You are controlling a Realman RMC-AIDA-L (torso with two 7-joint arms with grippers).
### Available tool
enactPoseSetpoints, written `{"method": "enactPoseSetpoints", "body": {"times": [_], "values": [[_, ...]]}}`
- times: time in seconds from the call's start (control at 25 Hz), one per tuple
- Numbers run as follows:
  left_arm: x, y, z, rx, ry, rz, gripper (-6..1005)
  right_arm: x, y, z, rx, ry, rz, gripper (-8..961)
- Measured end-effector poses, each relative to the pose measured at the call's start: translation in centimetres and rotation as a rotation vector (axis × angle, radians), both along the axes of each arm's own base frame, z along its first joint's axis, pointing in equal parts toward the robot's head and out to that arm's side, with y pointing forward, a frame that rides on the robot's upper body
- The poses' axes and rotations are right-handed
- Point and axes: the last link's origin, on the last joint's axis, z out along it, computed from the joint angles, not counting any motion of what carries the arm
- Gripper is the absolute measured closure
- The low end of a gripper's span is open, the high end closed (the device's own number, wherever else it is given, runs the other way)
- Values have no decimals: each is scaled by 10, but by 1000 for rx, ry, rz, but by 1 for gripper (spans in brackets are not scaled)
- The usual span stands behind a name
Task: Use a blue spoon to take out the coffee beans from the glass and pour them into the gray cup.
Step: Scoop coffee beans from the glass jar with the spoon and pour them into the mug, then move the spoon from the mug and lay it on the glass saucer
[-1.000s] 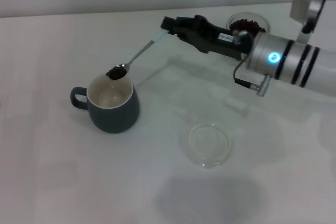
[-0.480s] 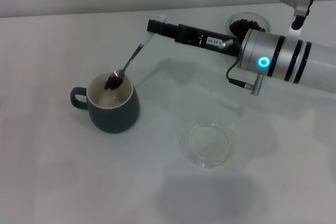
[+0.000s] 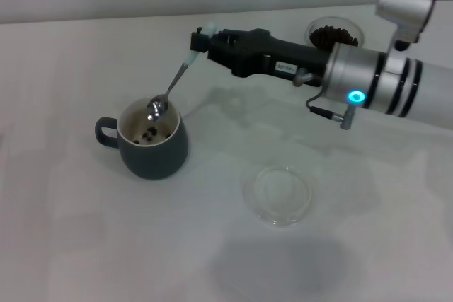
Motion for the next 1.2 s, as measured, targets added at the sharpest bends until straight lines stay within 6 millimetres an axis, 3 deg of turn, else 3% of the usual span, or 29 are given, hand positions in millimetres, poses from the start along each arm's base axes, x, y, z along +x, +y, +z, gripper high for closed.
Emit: {"method": "enactPoseSetpoints", "body": {"times": [0.2, 0.36, 0.52, 0.72, 1.2], "values": [[1, 1, 0, 0, 0, -2, 226, 19, -9, 40, -5, 139, -48, 690], [1, 2, 0, 0, 0, -5, 227, 56, -29, 84, 15, 128, -106, 687], [0, 2, 1, 1, 4, -3, 227, 91, -52, 103, -15, 80, -187, 685], [0, 1, 2, 3, 6, -1, 227, 115, -73, 98, -84, 8, -252, 681], [5, 9, 1, -1, 10, -17, 226, 125, -81, 60, -176, -114, -314, 674]]}}
